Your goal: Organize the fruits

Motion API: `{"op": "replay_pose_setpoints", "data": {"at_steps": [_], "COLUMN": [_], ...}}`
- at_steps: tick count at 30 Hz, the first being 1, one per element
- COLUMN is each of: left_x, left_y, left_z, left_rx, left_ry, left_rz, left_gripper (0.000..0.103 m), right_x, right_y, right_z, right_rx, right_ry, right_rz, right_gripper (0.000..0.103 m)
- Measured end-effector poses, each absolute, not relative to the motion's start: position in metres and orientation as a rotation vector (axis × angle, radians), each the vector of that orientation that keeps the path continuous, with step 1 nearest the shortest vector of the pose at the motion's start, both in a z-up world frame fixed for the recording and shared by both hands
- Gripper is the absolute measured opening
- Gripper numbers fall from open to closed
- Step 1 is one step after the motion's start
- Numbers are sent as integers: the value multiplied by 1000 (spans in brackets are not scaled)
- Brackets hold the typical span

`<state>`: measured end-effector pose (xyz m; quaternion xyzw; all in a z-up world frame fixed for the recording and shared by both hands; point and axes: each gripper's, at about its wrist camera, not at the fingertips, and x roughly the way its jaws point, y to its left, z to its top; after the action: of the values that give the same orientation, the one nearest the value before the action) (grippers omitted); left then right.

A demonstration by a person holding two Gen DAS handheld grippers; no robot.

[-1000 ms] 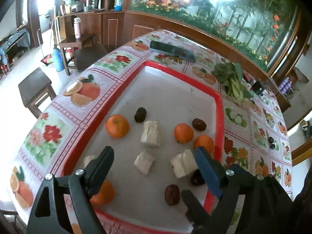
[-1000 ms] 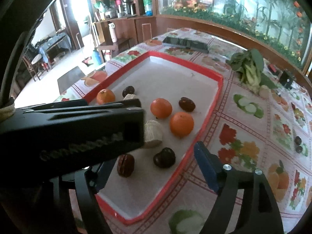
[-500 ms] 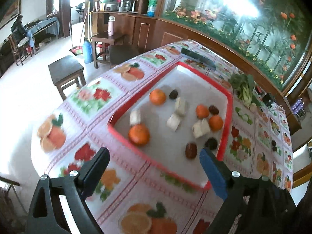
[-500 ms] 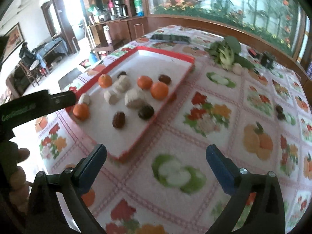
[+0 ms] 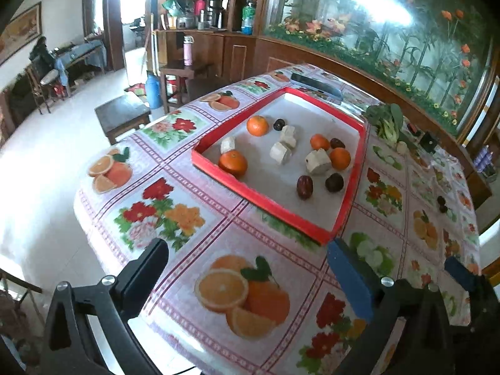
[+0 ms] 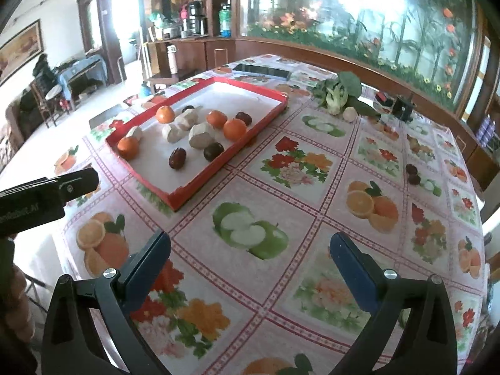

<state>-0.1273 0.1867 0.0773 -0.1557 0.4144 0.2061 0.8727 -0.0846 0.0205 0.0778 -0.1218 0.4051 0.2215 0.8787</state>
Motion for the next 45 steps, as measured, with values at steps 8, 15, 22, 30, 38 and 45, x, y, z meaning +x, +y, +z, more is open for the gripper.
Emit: {"op": "replay_pose_setpoints", "data": {"at_steps": [8,15,22,30,38,45], "left_x": [-150,-154,-154,-155,-149,-144], "left_y": [153,151,160,173,168,165], "left_z": [90,98,89,81,77,76], "left_rx": [-251,-252,-261,-271,-249,-230], "left_ry": [811,772,773,811,834,827], "left_rz": [414,451,529,611,582,553], "left_gripper": [103,103,103,103,103,102], "right_x": [-82,-86,-84,-82,-79,-77], "right_y": [11,16,19,20,23,23], "right_z": [77,78,79,76,73,71], "right_rx": [-227,-258,-276,-284,-299,-301], "right_ry": [868,854,847,853,859,865], "right_rz": [484,510,523,532,534,527], "right_gripper": [103,103,103,103,103,103]}}
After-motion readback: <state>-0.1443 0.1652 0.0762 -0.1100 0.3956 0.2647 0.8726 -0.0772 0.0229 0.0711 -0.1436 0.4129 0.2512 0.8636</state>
